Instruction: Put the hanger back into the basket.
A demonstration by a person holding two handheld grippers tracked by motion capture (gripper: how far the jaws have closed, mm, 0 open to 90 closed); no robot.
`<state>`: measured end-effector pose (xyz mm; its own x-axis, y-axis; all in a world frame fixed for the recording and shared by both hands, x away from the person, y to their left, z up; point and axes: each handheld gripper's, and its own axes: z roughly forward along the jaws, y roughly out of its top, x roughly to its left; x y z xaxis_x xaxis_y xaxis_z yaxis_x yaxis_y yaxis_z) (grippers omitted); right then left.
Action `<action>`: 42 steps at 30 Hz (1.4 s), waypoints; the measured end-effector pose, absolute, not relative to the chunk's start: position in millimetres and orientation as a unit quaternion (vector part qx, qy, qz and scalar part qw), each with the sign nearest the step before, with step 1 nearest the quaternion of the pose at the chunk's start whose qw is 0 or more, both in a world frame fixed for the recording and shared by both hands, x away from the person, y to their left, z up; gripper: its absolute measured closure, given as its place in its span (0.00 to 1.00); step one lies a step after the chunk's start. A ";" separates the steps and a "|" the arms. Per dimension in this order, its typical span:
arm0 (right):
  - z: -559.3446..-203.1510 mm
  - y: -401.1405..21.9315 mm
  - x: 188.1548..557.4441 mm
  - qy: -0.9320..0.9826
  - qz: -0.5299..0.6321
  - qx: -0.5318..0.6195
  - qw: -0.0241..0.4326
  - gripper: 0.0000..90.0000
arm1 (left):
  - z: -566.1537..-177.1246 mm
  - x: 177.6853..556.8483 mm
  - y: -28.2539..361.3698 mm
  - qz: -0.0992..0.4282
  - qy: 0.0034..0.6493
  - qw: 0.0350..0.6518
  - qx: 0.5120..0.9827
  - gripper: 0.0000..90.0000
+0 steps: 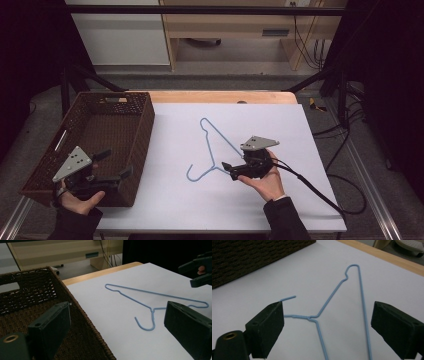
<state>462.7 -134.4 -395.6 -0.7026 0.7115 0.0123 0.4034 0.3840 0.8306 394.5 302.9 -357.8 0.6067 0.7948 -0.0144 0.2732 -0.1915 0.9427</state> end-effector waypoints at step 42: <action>-468.1 -107.4 482.3 0.882 0.304 0.342 0.112 0.70 | -361.9 395.6 294.8 0.243 0.358 0.517 0.739 0.08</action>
